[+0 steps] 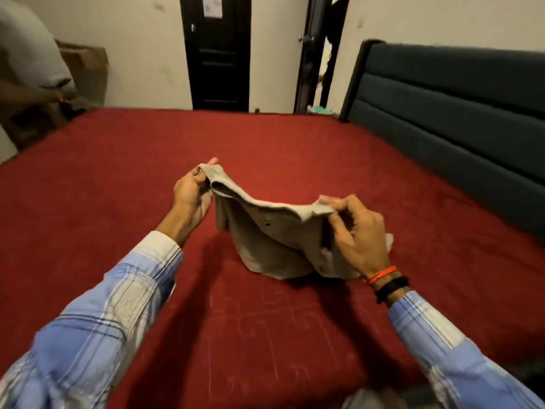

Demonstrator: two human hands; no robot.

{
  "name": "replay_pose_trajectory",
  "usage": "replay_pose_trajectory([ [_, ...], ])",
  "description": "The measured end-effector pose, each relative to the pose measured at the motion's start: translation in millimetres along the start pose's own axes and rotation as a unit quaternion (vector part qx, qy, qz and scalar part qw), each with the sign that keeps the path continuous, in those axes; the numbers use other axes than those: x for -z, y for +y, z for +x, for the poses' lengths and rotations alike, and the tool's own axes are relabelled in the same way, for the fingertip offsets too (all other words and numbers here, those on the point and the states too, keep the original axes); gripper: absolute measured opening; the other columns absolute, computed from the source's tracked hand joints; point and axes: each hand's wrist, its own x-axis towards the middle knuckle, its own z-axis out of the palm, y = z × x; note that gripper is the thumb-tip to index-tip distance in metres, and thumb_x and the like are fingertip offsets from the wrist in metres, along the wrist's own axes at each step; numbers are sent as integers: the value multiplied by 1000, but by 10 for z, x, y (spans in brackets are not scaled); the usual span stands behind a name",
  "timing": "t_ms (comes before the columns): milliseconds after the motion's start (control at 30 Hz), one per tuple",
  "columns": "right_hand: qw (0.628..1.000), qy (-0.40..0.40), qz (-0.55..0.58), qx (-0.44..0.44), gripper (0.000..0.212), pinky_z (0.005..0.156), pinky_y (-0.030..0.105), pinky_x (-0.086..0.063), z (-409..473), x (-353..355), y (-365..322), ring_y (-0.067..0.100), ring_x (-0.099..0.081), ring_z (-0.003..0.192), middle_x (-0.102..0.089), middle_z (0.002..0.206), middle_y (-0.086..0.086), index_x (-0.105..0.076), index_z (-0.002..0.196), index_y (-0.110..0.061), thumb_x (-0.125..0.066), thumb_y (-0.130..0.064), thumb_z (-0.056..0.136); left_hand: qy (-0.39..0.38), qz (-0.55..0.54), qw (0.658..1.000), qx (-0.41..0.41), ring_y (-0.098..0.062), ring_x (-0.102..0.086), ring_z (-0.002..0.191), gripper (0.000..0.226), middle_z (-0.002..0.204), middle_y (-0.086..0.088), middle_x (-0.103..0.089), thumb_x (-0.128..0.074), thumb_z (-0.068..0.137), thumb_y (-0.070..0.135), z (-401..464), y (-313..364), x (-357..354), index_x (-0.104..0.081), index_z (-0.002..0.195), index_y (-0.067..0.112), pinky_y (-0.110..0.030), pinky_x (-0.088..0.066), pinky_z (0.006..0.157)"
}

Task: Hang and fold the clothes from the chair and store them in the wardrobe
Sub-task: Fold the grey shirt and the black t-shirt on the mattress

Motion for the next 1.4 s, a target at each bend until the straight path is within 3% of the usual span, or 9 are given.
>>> replay_pose_trajectory([
  [200, 985, -165, -40, -2, 17, 52, 31, -45, -1135, -897, -63, 16, -59, 57, -63, 66, -9, -58, 78, -20, -59, -37, 83, 121, -87, 983, 104, -22, -69, 84, 32, 116, -13, -65, -33, 102, 10, -418, -401, 1313, -60, 115, -1, -34, -57, 73],
  [300, 962, -246, -60, 98, 21, 47, 31, -41, -1427, -1278, -326, 18, -57, 54, -60, 63, -6, -56, 77, -18, -57, -38, 85, 175, -100, 973, 110, -25, -71, 75, 32, 97, -16, -71, -41, 98, 11, -493, -406, 1683, -64, 115, -2, -34, -60, 68],
  [567, 915, -360, -32, 180, 17, 47, 34, -43, -1592, -2338, -868, 32, -60, 58, -65, 69, 5, -54, 85, -15, -61, -31, 85, 176, -34, 979, 95, -21, -64, 80, 41, 103, -11, -72, -38, 91, 9, -328, -69, 2080, -65, 118, -4, -28, -46, 90],
  [700, 900, -382, 18, 211, 22, 47, 37, -45, -1586, -2738, -1214, 33, -61, 59, -66, 73, 6, -54, 88, -13, -52, -35, 91, 169, 22, 983, 69, -19, -64, 79, 50, 94, -8, -75, -34, 91, 6, -244, 271, 2290, -75, 61, 4, -26, -46, 88],
  [800, 875, -429, 47, 218, 22, 58, 40, -50, -1624, -2961, -1435, 35, -66, 74, -71, 90, 10, -60, 105, -13, -55, -30, 94, 195, 67, 977, 51, -18, -64, 73, 53, 77, -7, -74, -39, 91, 6, -186, 466, 2523, -69, 47, 7, -28, -50, 80],
  [933, 829, -518, -20, 210, 59, 78, 45, -53, -1709, -3096, -1526, 39, -63, 101, -56, 133, 10, -42, 143, -22, -62, -29, 89, 303, 300, 901, 78, -15, -66, 82, 26, 91, -3, -70, -61, 87, 30, -260, 448, 2921, -70, 94, 6, -28, -48, 75],
  [1067, 875, -440, -73, 191, 66, 75, 42, -54, -1790, -3028, -1462, 33, -59, 100, -60, 124, 8, -48, 136, -14, -70, -37, 79, 304, 413, 851, 108, -7, -67, 77, 32, 82, -1, -72, -74, 80, 33, -537, 243, 3103, -66, 95, 6, -30, -50, 79],
  [1167, 892, -402, -126, 163, 77, 83, 41, -50, -1801, -2942, -1337, 30, -53, 103, -54, 126, 10, -52, 128, -10, -77, -48, 66, 298, 508, 801, 107, -17, -60, 100, 58, 106, -1, -62, -82, 72, 31, -800, 134, 3116, -54, 118, 9, -32, -51, 90],
  [1400, 880, -417, -181, 135, 30, 71, 40, -49, -1962, -2749, -1185, 34, -61, 86, -64, 99, 14, -62, 104, -8, -64, -19, 76, 269, 610, 739, 100, -24, -59, 109, 76, 117, -6, -61, -83, 70, 31, -1209, -26, 3131, -42, 129, 7, -28, -47, 86],
])
